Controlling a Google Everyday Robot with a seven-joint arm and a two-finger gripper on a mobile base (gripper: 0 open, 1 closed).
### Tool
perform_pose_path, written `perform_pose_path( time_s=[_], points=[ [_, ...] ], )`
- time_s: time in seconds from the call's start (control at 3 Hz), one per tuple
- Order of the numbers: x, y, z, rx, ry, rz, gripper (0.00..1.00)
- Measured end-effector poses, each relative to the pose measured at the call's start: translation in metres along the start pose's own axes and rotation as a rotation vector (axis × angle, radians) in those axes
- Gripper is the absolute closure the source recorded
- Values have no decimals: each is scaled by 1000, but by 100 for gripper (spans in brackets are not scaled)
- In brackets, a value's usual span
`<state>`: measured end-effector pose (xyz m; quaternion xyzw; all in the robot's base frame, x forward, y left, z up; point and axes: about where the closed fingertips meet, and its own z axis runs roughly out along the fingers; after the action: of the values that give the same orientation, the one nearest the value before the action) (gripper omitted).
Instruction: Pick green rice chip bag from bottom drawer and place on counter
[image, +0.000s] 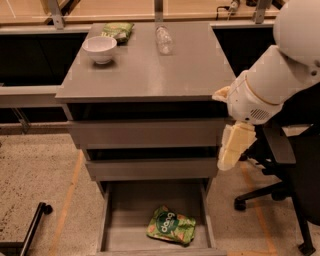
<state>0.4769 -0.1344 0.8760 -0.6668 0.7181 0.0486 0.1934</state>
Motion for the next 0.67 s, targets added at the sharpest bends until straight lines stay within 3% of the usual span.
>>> perform_pose_path(
  time_s=[0.33, 0.67],
  points=[
    [4, 3, 12, -24, -4, 13, 0],
    [12, 26, 66, -90, -34, 89, 0]
  ],
)
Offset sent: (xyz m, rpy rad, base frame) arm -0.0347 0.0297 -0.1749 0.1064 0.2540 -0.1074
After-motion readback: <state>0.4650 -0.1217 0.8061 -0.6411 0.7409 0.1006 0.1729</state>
